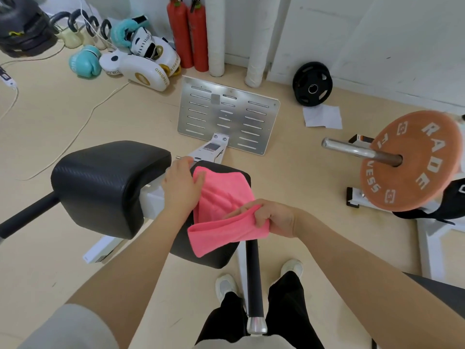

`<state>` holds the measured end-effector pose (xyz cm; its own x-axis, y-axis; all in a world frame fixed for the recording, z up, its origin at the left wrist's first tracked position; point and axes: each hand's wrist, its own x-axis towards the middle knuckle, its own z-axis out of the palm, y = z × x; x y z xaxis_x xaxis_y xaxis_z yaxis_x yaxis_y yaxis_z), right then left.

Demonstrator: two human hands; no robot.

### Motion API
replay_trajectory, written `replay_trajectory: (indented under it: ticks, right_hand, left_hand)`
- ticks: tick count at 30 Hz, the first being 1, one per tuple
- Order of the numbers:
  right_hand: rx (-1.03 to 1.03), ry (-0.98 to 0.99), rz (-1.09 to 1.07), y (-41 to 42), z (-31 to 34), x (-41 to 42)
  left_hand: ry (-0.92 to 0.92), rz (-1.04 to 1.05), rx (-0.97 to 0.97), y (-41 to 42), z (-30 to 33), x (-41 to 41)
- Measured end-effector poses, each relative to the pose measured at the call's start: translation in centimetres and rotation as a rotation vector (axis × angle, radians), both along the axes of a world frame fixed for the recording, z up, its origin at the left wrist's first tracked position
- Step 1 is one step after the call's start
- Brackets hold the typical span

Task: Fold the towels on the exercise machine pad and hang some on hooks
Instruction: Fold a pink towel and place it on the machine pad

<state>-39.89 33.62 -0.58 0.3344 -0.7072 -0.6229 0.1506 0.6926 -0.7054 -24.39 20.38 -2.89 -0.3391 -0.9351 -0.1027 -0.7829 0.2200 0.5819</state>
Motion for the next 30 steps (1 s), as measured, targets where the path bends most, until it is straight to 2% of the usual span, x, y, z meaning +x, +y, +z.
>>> replay_trajectory:
  ticks: [1, 3, 4, 6, 8, 11, 12, 15, 17, 18, 21, 23, 25, 27, 30]
  right_hand:
    - [0.016, -0.006, 0.007, 0.1, 0.2, 0.1]
    - [0.039, 0.015, 0.027, 0.2, 0.5, 0.5]
    - [0.036, 0.018, 0.036, 0.3, 0.5, 0.7]
    - [0.013, -0.012, 0.051, 0.5, 0.8, 0.6]
    - [0.053, -0.074, -0.005, 0.6, 1.3, -0.2]
    - [0.047, -0.242, -0.226, 0.4, 2.2, -1.6]
    - [0.020, -0.265, -0.296, 0.1, 2.4, -1.9]
    - [-0.066, -0.292, -0.480, -1.4, 2.3, -2.6]
    - [-0.058, -0.270, -0.620, -2.9, 1.9, -2.7]
    - [-0.033, -0.231, -0.680, -3.8, 1.4, -2.8]
    - [0.039, -0.061, -0.772, -6.0, 0.3, -2.0]
    - [0.033, 0.005, -0.776, -7.1, -0.8, -1.5]
    - [0.052, 0.154, -0.801, -7.8, -1.7, -1.6]
    - [0.110, 0.364, -0.808, -8.1, -2.4, -2.0]
    - [0.182, 0.517, -0.715, -7.8, -2.9, -2.1]
  left_hand:
    - [0.007, -0.132, -0.037, 0.1, 0.4, -0.3]
    - [-0.051, -0.459, 0.057, 1.1, 1.0, -0.7]
    - [-0.139, -0.590, 0.155, 1.5, 1.4, -0.8]
    - [-0.324, -0.727, 0.249, 1.6, 1.2, -0.8]
    - [-0.353, -0.707, 0.294, 1.2, 1.2, -0.5]
    - [-0.071, -0.401, 0.611, 1.3, 1.5, 0.4]
    - [-0.042, -0.317, 0.680, 1.6, 1.4, 1.0]
    - [-0.085, -0.213, 0.726, -0.3, -1.7, 2.7]
    - [0.040, -0.052, 0.804, -1.1, -2.1, 3.5]
    - [0.092, -0.042, 0.821, -0.6, -0.4, 3.2]
    - [0.097, -0.185, 0.678, 0.5, 1.2, 2.3]
    - [0.189, -0.108, 0.712, 1.8, 2.0, 1.7]
    - [0.232, -0.179, 0.686, 2.7, 2.2, 2.8]
    - [0.250, -0.155, 0.641, 2.5, 1.1, 3.7]
    - [0.213, -0.047, 0.525, 3.0, 1.1, 2.5]
